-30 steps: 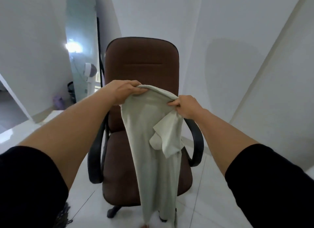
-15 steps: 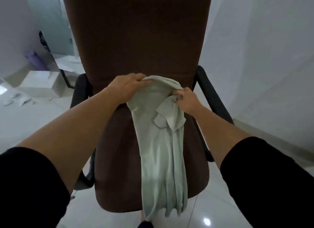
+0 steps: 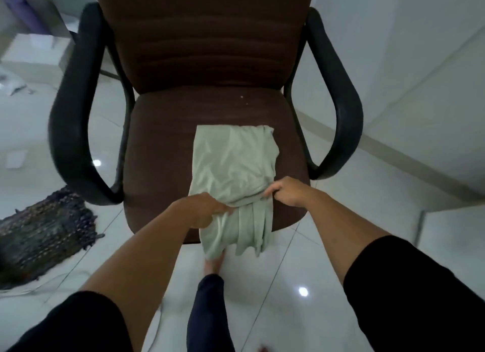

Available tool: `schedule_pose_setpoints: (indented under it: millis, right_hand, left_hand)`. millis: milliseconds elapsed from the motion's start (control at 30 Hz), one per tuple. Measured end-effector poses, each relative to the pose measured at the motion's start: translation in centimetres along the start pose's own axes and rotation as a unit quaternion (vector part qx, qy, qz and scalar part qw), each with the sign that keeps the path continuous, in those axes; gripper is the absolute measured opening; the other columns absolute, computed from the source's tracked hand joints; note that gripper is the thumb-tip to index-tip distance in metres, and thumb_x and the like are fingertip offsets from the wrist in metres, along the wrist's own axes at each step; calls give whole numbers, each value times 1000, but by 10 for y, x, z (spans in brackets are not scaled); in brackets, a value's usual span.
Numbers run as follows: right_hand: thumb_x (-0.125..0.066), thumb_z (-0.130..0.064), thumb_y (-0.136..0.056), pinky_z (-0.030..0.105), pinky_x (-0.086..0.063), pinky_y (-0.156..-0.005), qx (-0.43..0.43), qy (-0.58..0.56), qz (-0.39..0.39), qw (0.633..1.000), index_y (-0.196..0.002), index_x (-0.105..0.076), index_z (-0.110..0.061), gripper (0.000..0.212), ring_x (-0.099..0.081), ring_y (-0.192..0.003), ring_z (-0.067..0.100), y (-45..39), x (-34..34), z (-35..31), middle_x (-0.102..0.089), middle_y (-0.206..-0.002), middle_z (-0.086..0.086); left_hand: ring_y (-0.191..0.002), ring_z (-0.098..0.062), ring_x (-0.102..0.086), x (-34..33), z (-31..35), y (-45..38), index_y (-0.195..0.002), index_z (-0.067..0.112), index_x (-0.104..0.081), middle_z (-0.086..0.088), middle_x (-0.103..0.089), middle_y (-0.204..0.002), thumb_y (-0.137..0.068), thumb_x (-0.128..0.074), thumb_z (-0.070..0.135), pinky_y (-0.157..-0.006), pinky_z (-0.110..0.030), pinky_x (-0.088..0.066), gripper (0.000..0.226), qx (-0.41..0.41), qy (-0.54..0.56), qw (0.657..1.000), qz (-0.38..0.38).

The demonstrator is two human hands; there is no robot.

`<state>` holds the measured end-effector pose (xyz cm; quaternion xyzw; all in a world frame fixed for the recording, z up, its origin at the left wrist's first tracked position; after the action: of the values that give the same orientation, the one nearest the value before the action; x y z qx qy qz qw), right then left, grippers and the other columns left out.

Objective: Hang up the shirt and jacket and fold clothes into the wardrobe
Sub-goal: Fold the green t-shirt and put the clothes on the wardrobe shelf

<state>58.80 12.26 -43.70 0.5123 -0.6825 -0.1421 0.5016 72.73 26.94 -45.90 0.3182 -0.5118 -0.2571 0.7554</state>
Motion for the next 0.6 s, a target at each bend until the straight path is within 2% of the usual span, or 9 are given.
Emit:
schedule_pose_setpoints:
  millis: [67, 167, 267, 467, 600]
  right_hand:
    - [-41, 1, -88, 17, -36, -93, -6, -7, 53, 999, -107, -72, -16, 40, -49, -124, 22, 3, 4, 6, -55, -135, 5]
    - [-46, -6, -91, 21, -39, -90, 2, -3, 146, 989, -113, -66, -13, 31, -55, -116, 24, -13, 28, 3, -61, -126, 9]
    - [-48, -8, -91, 25, -41, -87, 4, 1, 198, 980, -122, -59, -14, 34, -55, -112, 28, -45, 52, -7, -58, -124, 12]
    - [-53, -16, -91, 37, -33, -110, -3, 30, 217, 976, -136, -48, -20, 46, -39, -132, 29, -124, 93, -28, -38, -145, 11]
    - [-60, -24, -90, 31, -26, -114, -30, 33, 100, 994, -147, -31, -25, 64, -32, -138, 23, -161, 100, -31, -30, -153, 6]
  left_hand:
    - [-119, -26, -50, 4, 0, -3, -138, 49, -35, -7, -46, -133, -94, -39, 24, -98, -33, -42, 50, 18, 14, 999, 42]
    - [-109, -24, -57, 48, -19, -10, -131, 39, -43, -2, -59, -122, -95, -39, 35, -90, -37, -45, 36, 57, 20, 983, 173]
    - [-115, -21, -54, 91, -51, -23, -129, 33, -47, 3, -55, -127, -95, -44, 34, -94, -40, -46, 34, 78, 76, 963, 246]
    - [-138, -20, -27, 154, -106, -76, -141, 27, -36, 1, -30, -150, -95, -48, 25, -109, -46, -30, 48, 116, 30, 963, 241]
    - [-140, -22, -24, 168, -121, -116, -147, 28, -27, 1, -27, -153, -95, -49, 32, -111, -46, -24, 56, 116, 57, 976, 177]
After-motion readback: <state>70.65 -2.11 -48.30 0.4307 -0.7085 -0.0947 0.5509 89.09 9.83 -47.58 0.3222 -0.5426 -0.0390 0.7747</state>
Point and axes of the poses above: each hand's wrist, its own y-axis away from the middle knuckle, its own x-axis out of the back of the hand, z = x × y, the point moved 7 cm from there along -y, towards the middle knuckle
